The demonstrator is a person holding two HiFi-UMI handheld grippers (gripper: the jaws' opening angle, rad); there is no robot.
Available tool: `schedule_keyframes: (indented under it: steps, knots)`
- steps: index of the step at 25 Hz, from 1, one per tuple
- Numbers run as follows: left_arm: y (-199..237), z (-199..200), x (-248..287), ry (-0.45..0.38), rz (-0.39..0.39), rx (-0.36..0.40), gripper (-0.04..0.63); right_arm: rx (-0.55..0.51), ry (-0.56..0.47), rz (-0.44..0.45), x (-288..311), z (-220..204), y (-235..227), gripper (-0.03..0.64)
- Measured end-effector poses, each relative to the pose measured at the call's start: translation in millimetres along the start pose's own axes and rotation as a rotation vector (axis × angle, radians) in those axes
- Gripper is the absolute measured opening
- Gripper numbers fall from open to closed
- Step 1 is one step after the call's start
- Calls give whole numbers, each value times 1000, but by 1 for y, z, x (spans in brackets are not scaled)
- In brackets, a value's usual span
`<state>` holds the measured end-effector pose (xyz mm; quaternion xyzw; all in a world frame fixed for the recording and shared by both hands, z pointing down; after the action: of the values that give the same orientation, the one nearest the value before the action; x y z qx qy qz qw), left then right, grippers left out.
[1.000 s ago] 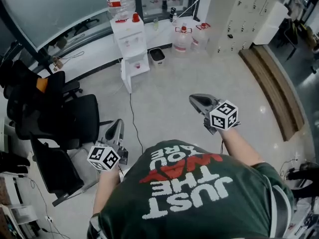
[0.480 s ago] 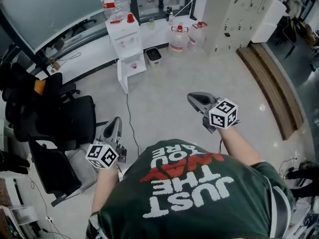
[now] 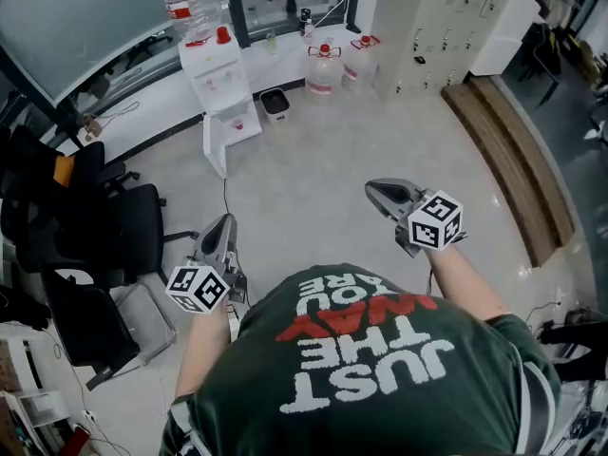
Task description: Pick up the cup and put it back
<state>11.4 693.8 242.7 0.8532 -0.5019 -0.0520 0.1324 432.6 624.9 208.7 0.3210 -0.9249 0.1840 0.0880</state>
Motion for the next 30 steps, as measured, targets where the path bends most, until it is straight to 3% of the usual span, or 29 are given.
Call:
schedule_keyframes:
  steps: [7, 14, 18, 22, 27, 30]
  knots:
    - [-13, -2, 24, 42, 5, 7, 6, 47, 2, 10, -7, -9, -36, 33]
    - [47, -10, 52, 58, 37, -36, 6, 44, 41, 35, 59, -2, -59, 34]
    - [114, -20, 94, 66, 31, -64, 6, 37, 64, 33, 127, 11, -89, 34]
    - [208, -18, 152, 59, 5, -83, 6, 8, 86, 19, 226, 44, -128, 34]
    - [331, 20, 229, 104, -22, -79, 6, 93, 96, 8, 368, 109, -169, 34]
    - [388, 34, 268, 120, -41, -49, 6, 82, 118, 18, 435, 144, -188, 34]
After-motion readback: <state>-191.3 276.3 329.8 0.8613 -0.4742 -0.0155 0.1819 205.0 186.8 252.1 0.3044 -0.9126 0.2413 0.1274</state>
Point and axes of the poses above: the fingertips, and each gripper's own axes: x forward along the fingers, y to its left, z out of its top, the point moved 10 cm from there along -x, backward along the fingers, and after that the axes turned 7 degrees about x, right-handed, at the moved point
